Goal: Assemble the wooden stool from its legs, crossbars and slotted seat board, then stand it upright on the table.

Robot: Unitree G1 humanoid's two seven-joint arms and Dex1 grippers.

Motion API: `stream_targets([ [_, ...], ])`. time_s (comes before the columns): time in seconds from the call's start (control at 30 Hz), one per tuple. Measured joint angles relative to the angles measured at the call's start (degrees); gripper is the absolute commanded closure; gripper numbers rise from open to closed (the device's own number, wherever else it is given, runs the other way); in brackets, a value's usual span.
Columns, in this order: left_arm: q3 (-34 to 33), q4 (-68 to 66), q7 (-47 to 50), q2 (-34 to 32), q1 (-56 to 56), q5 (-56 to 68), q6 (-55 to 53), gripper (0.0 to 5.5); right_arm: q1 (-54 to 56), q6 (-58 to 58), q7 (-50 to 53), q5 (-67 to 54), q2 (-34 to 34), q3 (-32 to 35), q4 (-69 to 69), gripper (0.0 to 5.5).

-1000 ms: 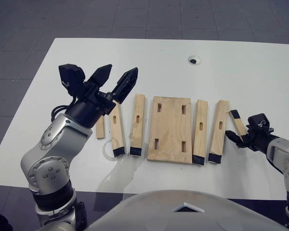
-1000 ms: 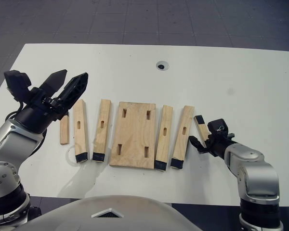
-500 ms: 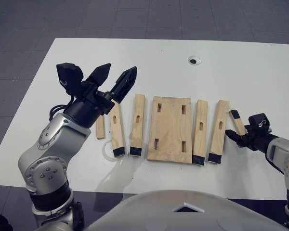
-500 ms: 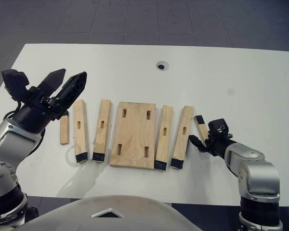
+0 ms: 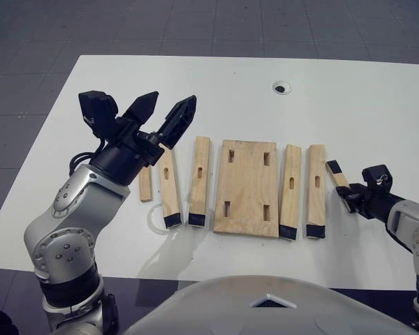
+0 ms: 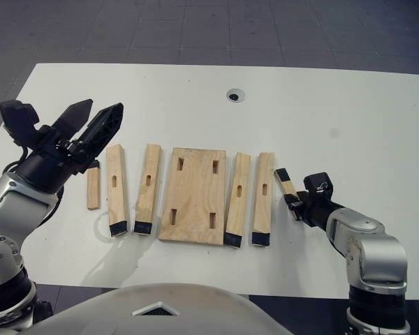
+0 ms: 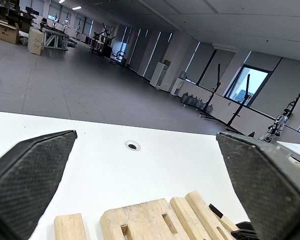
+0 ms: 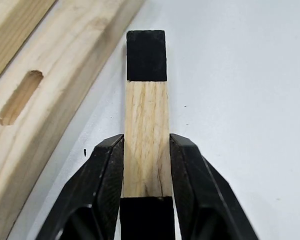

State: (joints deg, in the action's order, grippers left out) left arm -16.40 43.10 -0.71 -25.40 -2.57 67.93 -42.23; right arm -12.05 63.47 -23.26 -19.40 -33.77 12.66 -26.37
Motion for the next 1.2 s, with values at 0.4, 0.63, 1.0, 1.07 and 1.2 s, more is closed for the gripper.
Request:
stream_targets([
  [0.4,0.4,-0.3,0.0,-0.9,-0.4,-0.4,0.4,0.33,3.8,0.0,8.2,-0.9,7.4,9.3,-10.0,4.21],
  [0.63,6.6,-4.9,-0.6,1.6,1.5,1.6,-0.3,0.33,3.8,-10.9,14.0,2.4,15.2,-7.4,-24.3,4.21],
  [1.0,15.6,-10.1,-2.8,4.1,6.9,6.2,-4.6,0.33,-1.5,-31.5,15.9,15.5,17.2,-30.5,-20.0,4.21],
  [1.07,16.3,-10.1,-2.8,4.1,6.9,6.1,-4.7,0.33,-1.5,-32.4,16.0,17.3,17.1,-32.0,-19.8,4.21],
  [1.2,17.1,-10.1,-2.8,4.1,6.9,5.5,-5.0,0.33,-1.5,-33.0,16.0,19.1,17.4,-33.3,-19.9,4.21],
])
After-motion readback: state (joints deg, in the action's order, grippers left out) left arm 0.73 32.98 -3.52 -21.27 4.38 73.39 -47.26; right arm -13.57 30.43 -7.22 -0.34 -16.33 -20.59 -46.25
